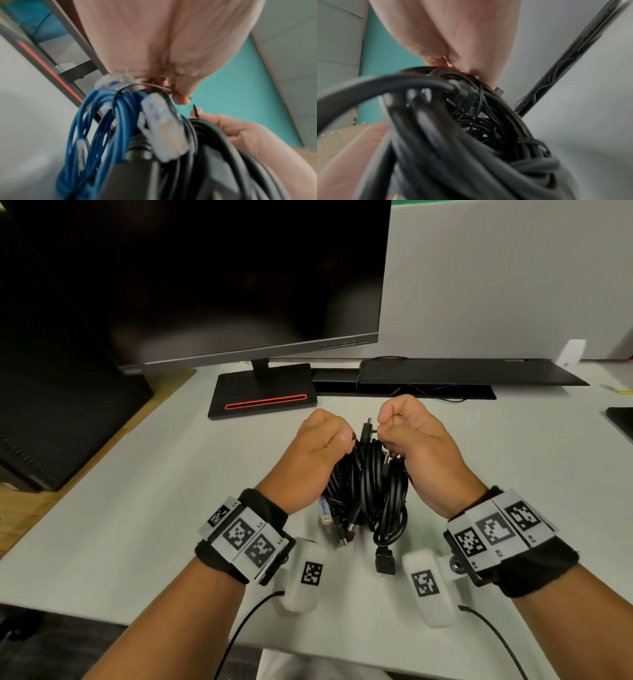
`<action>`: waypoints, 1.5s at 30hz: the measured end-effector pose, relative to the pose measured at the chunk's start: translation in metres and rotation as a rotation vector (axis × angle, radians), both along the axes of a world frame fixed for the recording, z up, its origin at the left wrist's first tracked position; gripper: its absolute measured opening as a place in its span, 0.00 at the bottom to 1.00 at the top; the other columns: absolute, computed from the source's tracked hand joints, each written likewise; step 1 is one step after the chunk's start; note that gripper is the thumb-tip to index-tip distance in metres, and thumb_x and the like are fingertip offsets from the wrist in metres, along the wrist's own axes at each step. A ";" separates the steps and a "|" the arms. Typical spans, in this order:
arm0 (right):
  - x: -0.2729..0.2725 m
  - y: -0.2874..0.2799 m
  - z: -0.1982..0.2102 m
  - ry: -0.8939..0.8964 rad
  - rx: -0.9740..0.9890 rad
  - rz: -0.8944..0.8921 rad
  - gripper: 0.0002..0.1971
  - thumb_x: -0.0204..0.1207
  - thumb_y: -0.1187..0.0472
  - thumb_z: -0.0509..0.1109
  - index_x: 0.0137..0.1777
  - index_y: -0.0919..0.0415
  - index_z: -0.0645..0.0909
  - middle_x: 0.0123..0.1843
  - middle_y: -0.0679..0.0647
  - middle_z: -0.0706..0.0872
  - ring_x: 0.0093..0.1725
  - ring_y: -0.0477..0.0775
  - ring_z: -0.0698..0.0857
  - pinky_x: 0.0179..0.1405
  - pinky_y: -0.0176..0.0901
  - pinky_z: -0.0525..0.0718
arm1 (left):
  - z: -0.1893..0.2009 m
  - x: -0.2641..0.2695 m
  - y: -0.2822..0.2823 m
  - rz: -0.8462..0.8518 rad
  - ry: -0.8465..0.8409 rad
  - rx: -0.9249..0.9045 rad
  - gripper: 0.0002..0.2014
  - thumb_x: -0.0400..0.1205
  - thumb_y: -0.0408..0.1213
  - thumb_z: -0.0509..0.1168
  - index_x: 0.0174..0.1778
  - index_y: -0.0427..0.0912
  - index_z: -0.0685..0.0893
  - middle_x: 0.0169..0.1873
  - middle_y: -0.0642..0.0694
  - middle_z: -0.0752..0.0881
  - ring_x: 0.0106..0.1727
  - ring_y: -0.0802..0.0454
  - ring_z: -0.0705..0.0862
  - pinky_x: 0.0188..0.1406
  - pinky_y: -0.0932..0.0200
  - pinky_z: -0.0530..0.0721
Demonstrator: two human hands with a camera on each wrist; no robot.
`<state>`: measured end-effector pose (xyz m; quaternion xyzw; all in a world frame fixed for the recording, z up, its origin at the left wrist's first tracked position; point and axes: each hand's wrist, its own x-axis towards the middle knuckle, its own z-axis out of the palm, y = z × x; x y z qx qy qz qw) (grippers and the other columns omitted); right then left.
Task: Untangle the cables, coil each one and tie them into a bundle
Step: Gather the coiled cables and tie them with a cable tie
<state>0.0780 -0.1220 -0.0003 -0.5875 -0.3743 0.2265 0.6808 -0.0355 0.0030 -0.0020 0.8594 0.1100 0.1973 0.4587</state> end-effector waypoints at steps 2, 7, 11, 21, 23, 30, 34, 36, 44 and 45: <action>0.000 -0.001 0.000 -0.007 -0.006 0.003 0.14 0.82 0.78 0.57 0.44 0.58 0.73 0.25 0.35 0.77 0.26 0.35 0.74 0.32 0.23 0.72 | -0.001 -0.003 0.003 0.045 -0.082 -0.073 0.15 0.89 0.31 0.60 0.37 0.48 0.83 0.39 0.56 0.81 0.38 0.65 0.79 0.44 0.65 0.75; -0.002 -0.004 0.000 -0.018 -0.020 0.014 0.14 0.82 0.77 0.58 0.47 0.56 0.75 0.27 0.36 0.78 0.29 0.34 0.75 0.34 0.24 0.74 | -0.004 -0.003 0.005 0.075 -0.174 -0.206 0.10 0.85 0.29 0.66 0.41 0.43 0.90 0.31 0.56 0.87 0.38 0.62 0.84 0.45 0.67 0.82; -0.005 -0.005 0.001 -0.027 -0.014 0.045 0.13 0.83 0.76 0.58 0.48 0.56 0.74 0.30 0.40 0.77 0.31 0.38 0.75 0.35 0.27 0.75 | -0.004 -0.005 0.005 -0.031 -0.134 -0.176 0.12 0.87 0.26 0.61 0.44 0.40 0.87 0.32 0.63 0.87 0.38 0.63 0.81 0.45 0.69 0.79; -0.008 -0.007 0.000 0.057 0.040 0.141 0.12 0.84 0.76 0.58 0.49 0.57 0.71 0.32 0.47 0.80 0.37 0.48 0.80 0.41 0.35 0.80 | -0.007 -0.005 0.002 -0.109 -0.095 -0.274 0.15 0.89 0.30 0.57 0.40 0.43 0.84 0.34 0.54 0.81 0.39 0.57 0.77 0.46 0.64 0.77; -0.010 -0.007 0.001 0.051 0.043 0.167 0.12 0.84 0.76 0.57 0.49 0.57 0.71 0.32 0.46 0.81 0.37 0.47 0.83 0.42 0.35 0.81 | -0.006 -0.004 0.002 -0.123 -0.093 -0.280 0.15 0.89 0.28 0.57 0.40 0.42 0.84 0.35 0.53 0.81 0.40 0.56 0.77 0.47 0.64 0.77; -0.011 -0.004 0.000 -0.025 0.018 0.153 0.14 0.84 0.78 0.56 0.50 0.56 0.70 0.30 0.41 0.79 0.37 0.42 0.80 0.45 0.31 0.79 | -0.008 -0.003 -0.003 -0.039 -0.156 -0.292 0.11 0.87 0.27 0.63 0.43 0.43 0.88 0.34 0.47 0.84 0.39 0.55 0.80 0.47 0.61 0.79; -0.012 -0.003 -0.003 -0.038 0.018 0.114 0.11 0.81 0.72 0.59 0.53 0.54 0.71 0.31 0.37 0.77 0.33 0.36 0.75 0.39 0.25 0.76 | -0.009 0.000 -0.003 0.009 -0.226 -0.380 0.08 0.83 0.25 0.67 0.47 0.45 0.83 0.32 0.52 0.83 0.36 0.56 0.82 0.45 0.59 0.82; -0.015 -0.002 -0.005 -0.096 0.001 0.094 0.10 0.75 0.64 0.60 0.53 0.50 0.69 0.35 0.40 0.76 0.37 0.38 0.74 0.42 0.27 0.76 | -0.010 0.000 -0.002 -0.003 -0.238 -0.387 0.08 0.83 0.26 0.68 0.47 0.44 0.82 0.33 0.50 0.83 0.37 0.55 0.82 0.45 0.57 0.82; -0.013 -0.004 -0.004 -0.283 -0.142 0.112 0.14 0.70 0.59 0.58 0.48 0.38 0.62 0.36 0.36 0.68 0.37 0.45 0.68 0.42 0.50 0.73 | -0.012 -0.001 -0.006 0.016 -0.344 -0.321 0.08 0.79 0.28 0.73 0.48 0.46 0.89 0.34 0.41 0.89 0.40 0.48 0.87 0.49 0.51 0.87; -0.014 -0.005 -0.004 -0.316 -0.169 0.125 0.14 0.70 0.58 0.58 0.48 0.38 0.61 0.36 0.38 0.68 0.36 0.46 0.68 0.39 0.52 0.72 | -0.012 0.000 -0.006 0.031 -0.349 -0.318 0.08 0.79 0.27 0.73 0.48 0.45 0.90 0.34 0.40 0.88 0.40 0.47 0.86 0.48 0.48 0.87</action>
